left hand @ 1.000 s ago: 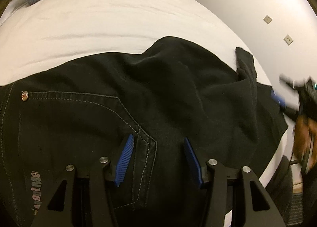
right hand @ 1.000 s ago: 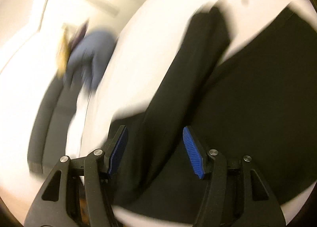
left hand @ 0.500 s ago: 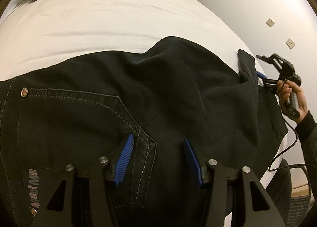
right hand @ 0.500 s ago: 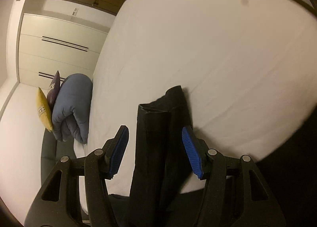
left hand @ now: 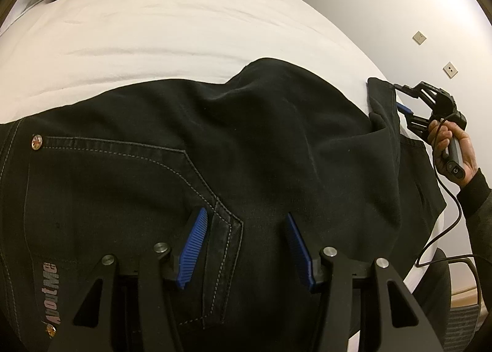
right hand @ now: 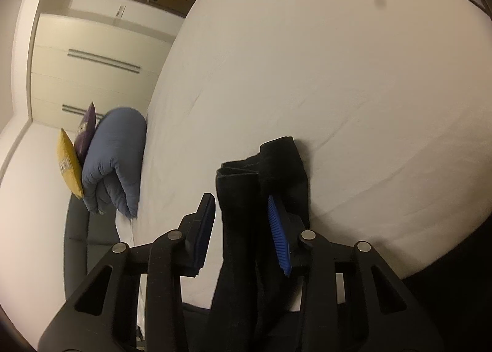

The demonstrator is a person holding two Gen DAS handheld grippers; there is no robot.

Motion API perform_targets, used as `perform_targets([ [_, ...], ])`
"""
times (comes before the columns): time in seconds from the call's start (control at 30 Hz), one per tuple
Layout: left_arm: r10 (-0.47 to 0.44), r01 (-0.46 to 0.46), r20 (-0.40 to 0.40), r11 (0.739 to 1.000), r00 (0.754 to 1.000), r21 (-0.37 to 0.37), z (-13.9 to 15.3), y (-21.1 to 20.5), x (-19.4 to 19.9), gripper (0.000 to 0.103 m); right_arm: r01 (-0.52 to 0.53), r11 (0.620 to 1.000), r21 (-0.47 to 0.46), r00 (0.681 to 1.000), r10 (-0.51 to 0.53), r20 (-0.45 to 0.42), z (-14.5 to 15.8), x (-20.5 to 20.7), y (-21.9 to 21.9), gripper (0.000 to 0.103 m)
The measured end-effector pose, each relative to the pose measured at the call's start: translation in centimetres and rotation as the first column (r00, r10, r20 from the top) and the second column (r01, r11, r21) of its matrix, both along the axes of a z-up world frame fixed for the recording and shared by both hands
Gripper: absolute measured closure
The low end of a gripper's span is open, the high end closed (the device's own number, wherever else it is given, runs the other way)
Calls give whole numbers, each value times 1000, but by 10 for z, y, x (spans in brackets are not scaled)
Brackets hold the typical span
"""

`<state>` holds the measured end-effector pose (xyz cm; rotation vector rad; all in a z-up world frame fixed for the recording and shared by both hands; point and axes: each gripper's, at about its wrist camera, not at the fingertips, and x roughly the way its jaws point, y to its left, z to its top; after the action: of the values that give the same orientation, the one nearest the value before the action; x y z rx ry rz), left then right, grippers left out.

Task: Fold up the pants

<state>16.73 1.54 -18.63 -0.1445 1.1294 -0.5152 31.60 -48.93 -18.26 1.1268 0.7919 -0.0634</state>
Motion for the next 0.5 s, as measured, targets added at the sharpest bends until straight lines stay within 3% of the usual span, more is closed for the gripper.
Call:
perform_targets([
  [0.17, 4, -4, 0, 1000, 1000, 0, 1, -4, 1, 49, 40, 998, 45, 999, -40, -3, 9, -12, 2, 69],
  [0.5, 4, -4, 1, 1000, 1000, 5, 0, -8, 3, 49, -78, 995, 58, 997, 78, 7, 17, -17, 27, 69],
])
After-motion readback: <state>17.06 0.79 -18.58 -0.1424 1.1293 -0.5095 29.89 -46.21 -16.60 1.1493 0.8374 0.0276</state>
